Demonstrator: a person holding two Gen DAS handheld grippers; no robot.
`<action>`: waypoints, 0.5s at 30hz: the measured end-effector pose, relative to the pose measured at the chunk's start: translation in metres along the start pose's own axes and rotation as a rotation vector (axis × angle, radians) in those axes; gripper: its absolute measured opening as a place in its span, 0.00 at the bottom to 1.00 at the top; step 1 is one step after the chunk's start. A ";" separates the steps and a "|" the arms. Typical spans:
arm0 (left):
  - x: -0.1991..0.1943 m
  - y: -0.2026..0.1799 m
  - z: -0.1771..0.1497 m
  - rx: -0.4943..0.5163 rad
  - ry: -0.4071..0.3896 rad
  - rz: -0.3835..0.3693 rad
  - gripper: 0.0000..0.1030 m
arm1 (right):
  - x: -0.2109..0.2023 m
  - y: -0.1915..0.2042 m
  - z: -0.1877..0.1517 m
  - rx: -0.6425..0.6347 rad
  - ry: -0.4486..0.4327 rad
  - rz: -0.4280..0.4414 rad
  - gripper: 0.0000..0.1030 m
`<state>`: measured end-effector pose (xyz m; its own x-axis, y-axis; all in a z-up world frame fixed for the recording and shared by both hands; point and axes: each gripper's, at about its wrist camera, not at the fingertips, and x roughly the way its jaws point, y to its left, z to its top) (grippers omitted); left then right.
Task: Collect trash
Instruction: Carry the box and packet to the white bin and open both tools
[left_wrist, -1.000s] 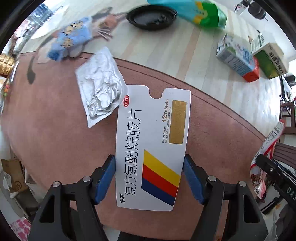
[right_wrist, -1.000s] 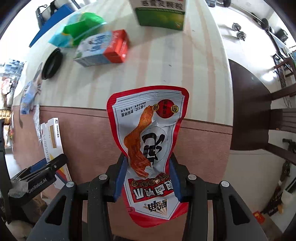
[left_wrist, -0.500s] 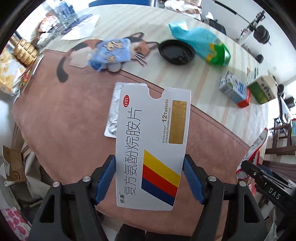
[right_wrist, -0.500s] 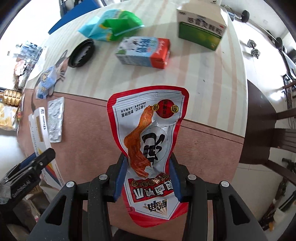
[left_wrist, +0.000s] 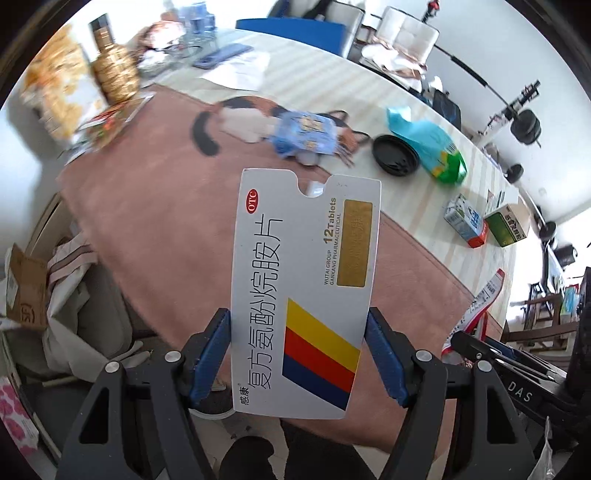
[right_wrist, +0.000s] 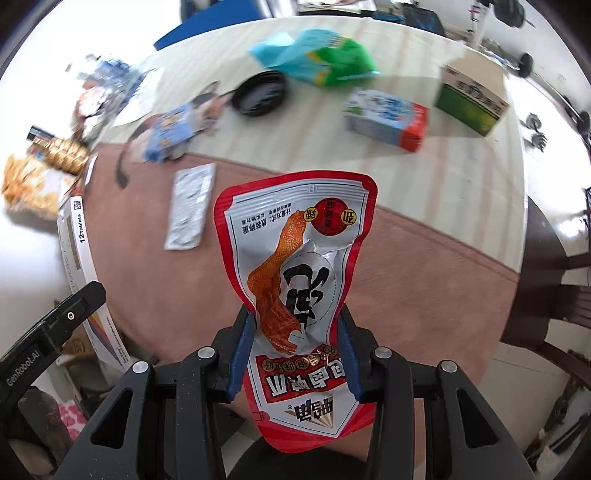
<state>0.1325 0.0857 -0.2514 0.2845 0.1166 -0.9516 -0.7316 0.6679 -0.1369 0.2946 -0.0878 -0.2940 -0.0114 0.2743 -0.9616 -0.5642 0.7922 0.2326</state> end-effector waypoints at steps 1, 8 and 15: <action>-0.007 0.015 -0.007 -0.016 -0.007 -0.002 0.68 | -0.001 0.010 -0.005 -0.013 -0.001 0.007 0.44; -0.025 0.108 -0.064 -0.127 0.013 -0.028 0.68 | 0.013 0.091 -0.068 -0.105 0.028 0.069 0.44; 0.018 0.212 -0.138 -0.285 0.149 -0.109 0.68 | 0.077 0.160 -0.162 -0.175 0.143 0.115 0.44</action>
<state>-0.1026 0.1280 -0.3356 0.2918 -0.0668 -0.9541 -0.8515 0.4361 -0.2910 0.0695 -0.0283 -0.3545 -0.1935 0.2669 -0.9441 -0.6866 0.6505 0.3246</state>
